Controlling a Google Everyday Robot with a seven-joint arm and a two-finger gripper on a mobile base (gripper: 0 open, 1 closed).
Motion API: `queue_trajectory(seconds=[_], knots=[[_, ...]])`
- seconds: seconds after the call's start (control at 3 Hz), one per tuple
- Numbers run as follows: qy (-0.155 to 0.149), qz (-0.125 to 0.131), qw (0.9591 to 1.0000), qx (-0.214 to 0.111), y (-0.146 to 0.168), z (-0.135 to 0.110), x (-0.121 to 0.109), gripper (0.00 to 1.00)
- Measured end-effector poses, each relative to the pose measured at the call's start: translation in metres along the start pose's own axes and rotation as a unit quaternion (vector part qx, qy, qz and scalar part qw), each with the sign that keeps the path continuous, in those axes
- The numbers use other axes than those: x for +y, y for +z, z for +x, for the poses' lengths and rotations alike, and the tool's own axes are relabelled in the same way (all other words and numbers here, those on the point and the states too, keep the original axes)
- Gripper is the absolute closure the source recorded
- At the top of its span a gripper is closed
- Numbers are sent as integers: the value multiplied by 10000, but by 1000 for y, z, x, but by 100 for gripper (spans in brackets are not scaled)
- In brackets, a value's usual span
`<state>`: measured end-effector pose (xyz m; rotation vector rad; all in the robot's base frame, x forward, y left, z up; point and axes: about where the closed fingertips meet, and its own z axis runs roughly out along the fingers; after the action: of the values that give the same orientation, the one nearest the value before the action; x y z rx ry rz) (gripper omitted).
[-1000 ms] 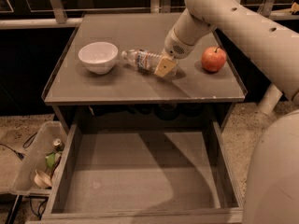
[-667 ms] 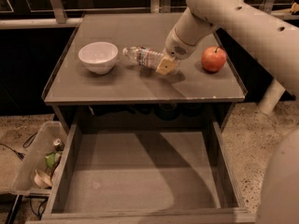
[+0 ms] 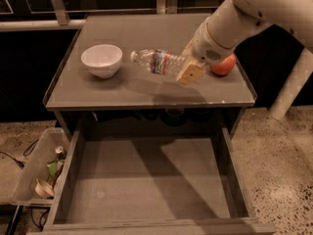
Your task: Place water bottle into top drawer
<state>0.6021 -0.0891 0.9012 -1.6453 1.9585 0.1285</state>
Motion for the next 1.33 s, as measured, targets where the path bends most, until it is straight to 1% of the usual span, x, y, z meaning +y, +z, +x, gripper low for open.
queue_trajectory(seconds=[0.33,0.67,1.0,1.33], knots=[[-147,175,9996,-139,-46,13,35,100],[-268,469,9982,-249,-83,34,84,100],[-298,830,9961,-1,-90,49,126,100],[-102,893,9956,249,-71,76,170,100]])
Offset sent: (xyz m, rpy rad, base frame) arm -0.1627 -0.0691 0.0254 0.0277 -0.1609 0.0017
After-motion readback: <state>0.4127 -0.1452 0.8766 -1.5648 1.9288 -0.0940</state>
